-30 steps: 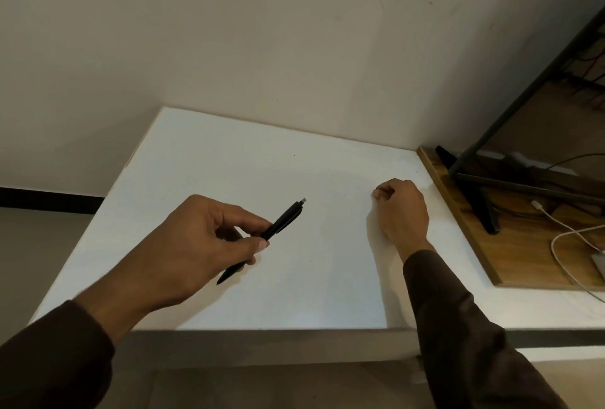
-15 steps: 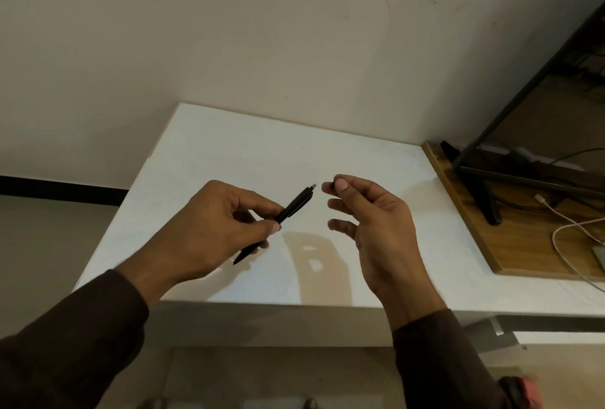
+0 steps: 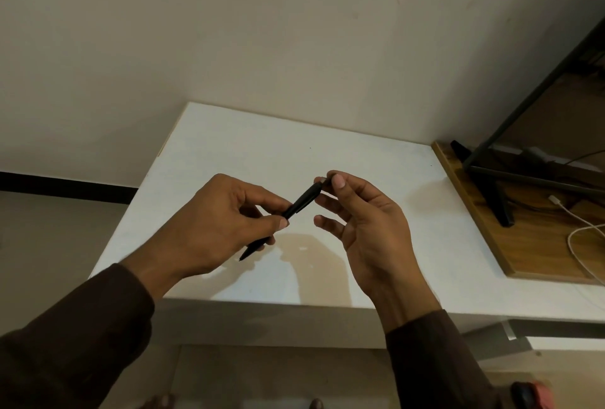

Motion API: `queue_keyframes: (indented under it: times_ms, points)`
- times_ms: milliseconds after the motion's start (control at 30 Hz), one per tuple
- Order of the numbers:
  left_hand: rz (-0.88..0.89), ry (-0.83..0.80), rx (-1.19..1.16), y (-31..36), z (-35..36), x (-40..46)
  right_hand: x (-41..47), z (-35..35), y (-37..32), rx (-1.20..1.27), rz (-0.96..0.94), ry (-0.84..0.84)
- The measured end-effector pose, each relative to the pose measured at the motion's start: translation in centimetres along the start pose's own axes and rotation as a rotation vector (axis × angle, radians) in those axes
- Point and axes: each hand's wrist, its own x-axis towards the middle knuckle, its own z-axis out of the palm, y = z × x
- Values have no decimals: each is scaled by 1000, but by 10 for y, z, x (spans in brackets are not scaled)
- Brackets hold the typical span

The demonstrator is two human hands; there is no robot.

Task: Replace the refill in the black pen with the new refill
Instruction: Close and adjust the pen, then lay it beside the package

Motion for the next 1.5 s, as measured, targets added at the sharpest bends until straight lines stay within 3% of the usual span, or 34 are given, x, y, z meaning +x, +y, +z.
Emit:
queue_keyframes:
  times_ms: [633,933,1133,1500]
  points:
    - [-5,-16,-19,3,0,0,-1,4,0,-79,7,-102]
    - [5,-28,-10,4,2,0,-3,6,-2,60,195,-155]
    - [31,-30,-33,6,2,0,-5,7,-2,216,303,-321]
    - [42,-30,-46,5,3,2,-3,7,0,131,237,-269]
